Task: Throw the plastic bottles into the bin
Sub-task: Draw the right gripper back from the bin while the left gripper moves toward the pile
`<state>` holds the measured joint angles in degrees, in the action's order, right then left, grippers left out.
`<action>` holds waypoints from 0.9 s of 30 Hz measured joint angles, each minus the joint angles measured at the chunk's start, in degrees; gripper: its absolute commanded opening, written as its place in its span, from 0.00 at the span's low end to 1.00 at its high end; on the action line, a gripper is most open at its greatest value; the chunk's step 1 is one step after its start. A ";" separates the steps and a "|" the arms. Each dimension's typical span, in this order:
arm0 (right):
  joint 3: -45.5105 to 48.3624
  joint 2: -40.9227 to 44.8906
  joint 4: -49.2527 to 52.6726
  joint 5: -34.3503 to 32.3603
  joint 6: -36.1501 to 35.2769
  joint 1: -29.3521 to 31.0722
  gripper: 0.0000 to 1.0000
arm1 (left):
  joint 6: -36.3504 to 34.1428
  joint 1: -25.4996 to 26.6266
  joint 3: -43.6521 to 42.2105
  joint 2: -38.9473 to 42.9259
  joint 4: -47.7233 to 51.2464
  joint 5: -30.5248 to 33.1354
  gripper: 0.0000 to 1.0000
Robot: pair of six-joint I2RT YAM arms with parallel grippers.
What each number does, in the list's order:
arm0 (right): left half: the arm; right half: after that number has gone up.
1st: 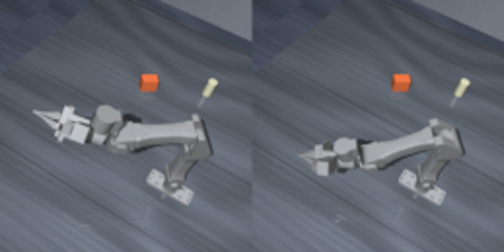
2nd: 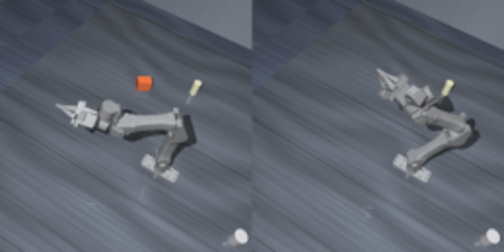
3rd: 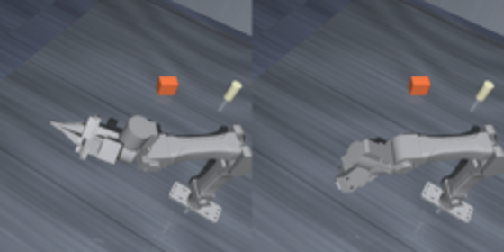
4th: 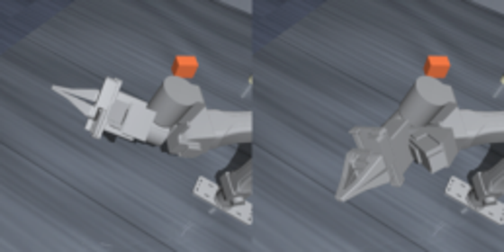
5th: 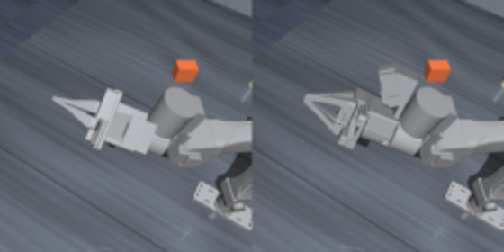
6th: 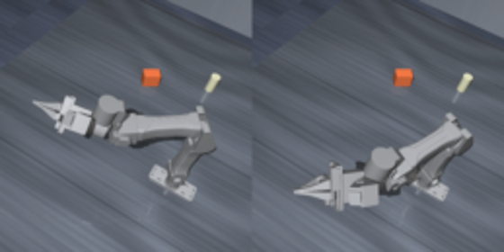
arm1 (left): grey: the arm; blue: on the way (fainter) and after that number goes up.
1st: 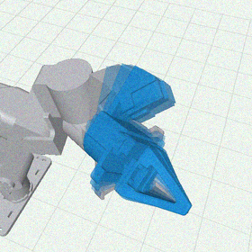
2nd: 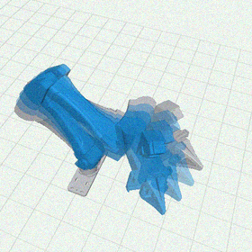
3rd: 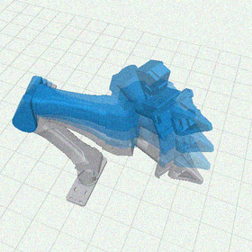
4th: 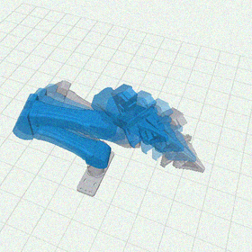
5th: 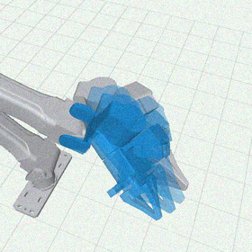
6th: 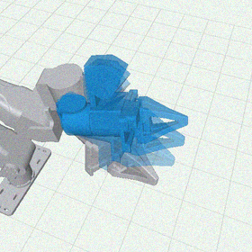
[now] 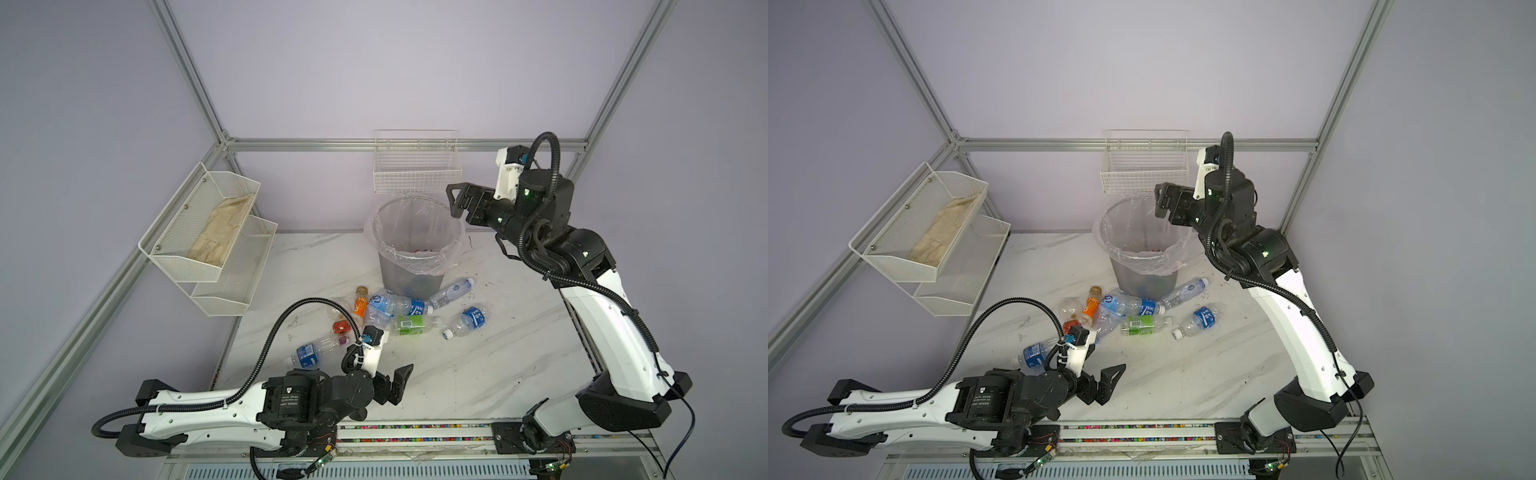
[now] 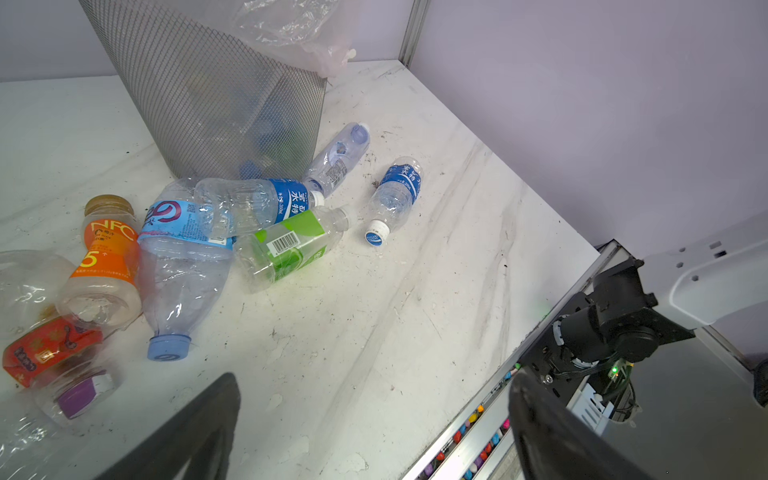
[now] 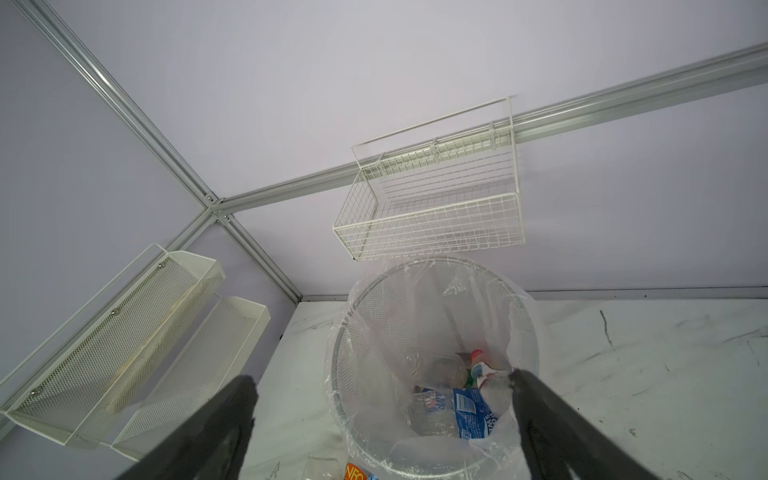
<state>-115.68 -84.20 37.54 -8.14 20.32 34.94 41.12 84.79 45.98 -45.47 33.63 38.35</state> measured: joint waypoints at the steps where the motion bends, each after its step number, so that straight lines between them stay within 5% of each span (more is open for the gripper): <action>1: 1.73 0.76 -0.39 0.63 0.07 0.00 0.97 | -0.20 0.00 0.00 -0.26 0.35 0.02 1.00; 12: 23.76 12.81 -11.52 13.79 1.92 0.00 0.97 | -9.55 -4.37 2.21 -7.85 3.74 -3.78 1.00; 20: 33.88 17.90 -15.74 15.30 4.50 0.00 0.98 | -17.40 -15.52 5.44 -13.81 3.21 -13.75 1.00; 27: 39.93 24.09 -16.44 15.56 4.70 0.00 0.97 | -22.38 -19.93 7.67 -22.47 2.08 -16.68 1.00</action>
<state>-75.75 -60.12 21.10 7.42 25.02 34.94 18.74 64.86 53.65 -67.94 35.70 21.67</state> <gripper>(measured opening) 0.975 0.997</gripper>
